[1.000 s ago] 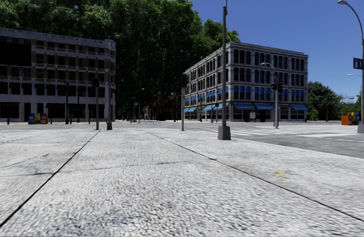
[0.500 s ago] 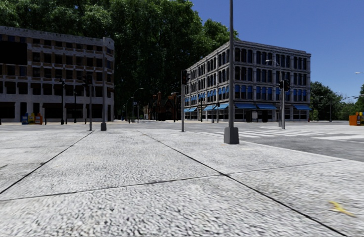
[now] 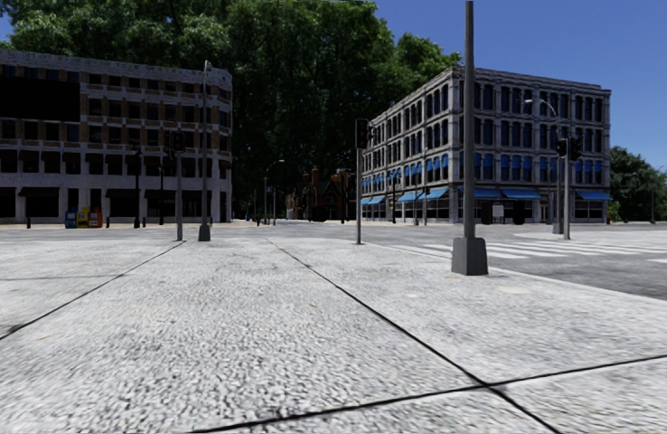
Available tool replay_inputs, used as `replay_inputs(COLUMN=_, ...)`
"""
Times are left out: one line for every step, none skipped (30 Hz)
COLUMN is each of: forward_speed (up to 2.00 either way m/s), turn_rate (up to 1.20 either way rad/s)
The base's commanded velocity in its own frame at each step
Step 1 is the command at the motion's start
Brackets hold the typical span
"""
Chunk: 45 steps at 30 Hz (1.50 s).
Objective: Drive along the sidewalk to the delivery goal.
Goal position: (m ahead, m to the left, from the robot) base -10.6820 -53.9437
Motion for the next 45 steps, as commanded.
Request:
replay_inputs(forward_speed=2.0, turn_rate=0.78)
replay_inputs(forward_speed=2.0, turn_rate=0.78)
replay_inputs(forward_speed=2.0, turn_rate=0.73)
replay_inputs(forward_speed=2.0, turn_rate=0.59)
replay_inputs(forward_speed=2.0, turn_rate=0.46)
replay_inputs(forward_speed=2.0, turn_rate=0.46)
replay_inputs(forward_speed=2.0, turn_rate=0.22)
replay_inputs(forward_speed=2.0, turn_rate=0.06)
replay_inputs(forward_speed=2.0, turn_rate=0.0)
replay_inputs(forward_speed=2.0, turn_rate=0.0)
replay_inputs(forward_speed=2.0, turn_rate=0.0)
replay_inputs(forward_speed=2.0, turn_rate=0.0)
replay_inputs(forward_speed=2.0, turn_rate=0.0)
replay_inputs(forward_speed=2.0, turn_rate=0.0)
replay_inputs(forward_speed=2.0, turn_rate=0.0)
replay_inputs(forward_speed=2.0, turn_rate=0.0)
replay_inputs(forward_speed=2.0, turn_rate=0.0)
replay_inputs(forward_speed=2.0, turn_rate=0.0)
replay_inputs(forward_speed=2.0, turn_rate=0.0)
replay_inputs(forward_speed=2.0, turn_rate=0.0)
replay_inputs(forward_speed=2.0, turn_rate=0.0)
replay_inputs(forward_speed=2.0, turn_rate=0.0)
replay_inputs(forward_speed=2.0, turn_rate=0.0)
replay_inputs(forward_speed=2.0, turn_rate=0.0)
replay_inputs(forward_speed=2.0, turn_rate=0.0)
replay_inputs(forward_speed=2.0, turn_rate=0.0)
replay_inputs(forward_speed=2.0, turn_rate=0.0)
replay_inputs(forward_speed=2.0, turn_rate=0.0)
replay_inputs(forward_speed=2.0, turn_rate=0.0)
replay_inputs(forward_speed=2.0, turn_rate=0.0)
replay_inputs(forward_speed=2.0, turn_rate=0.0)
replay_inputs(forward_speed=2.0, turn_rate=0.0)
replay_inputs(forward_speed=2.0, turn_rate=0.0)
replay_inputs(forward_speed=2.0, turn_rate=0.0)
replay_inputs(forward_speed=2.0, turn_rate=0.0)
replay_inputs(forward_speed=2.0, turn_rate=0.0)
replay_inputs(forward_speed=2.0, turn_rate=0.0)
replay_inputs(forward_speed=2.0, turn_rate=0.0)
replay_inputs(forward_speed=2.0, turn_rate=0.0)
replay_inputs(forward_speed=2.0, turn_rate=0.0)
replay_inputs(forward_speed=2.0, turn_rate=0.0)
replay_inputs(forward_speed=2.0, turn_rate=0.0)
replay_inputs(forward_speed=2.0, turn_rate=0.0)
replay_inputs(forward_speed=2.0, turn_rate=0.0)
replay_inputs(forward_speed=2.0, turn_rate=0.0)
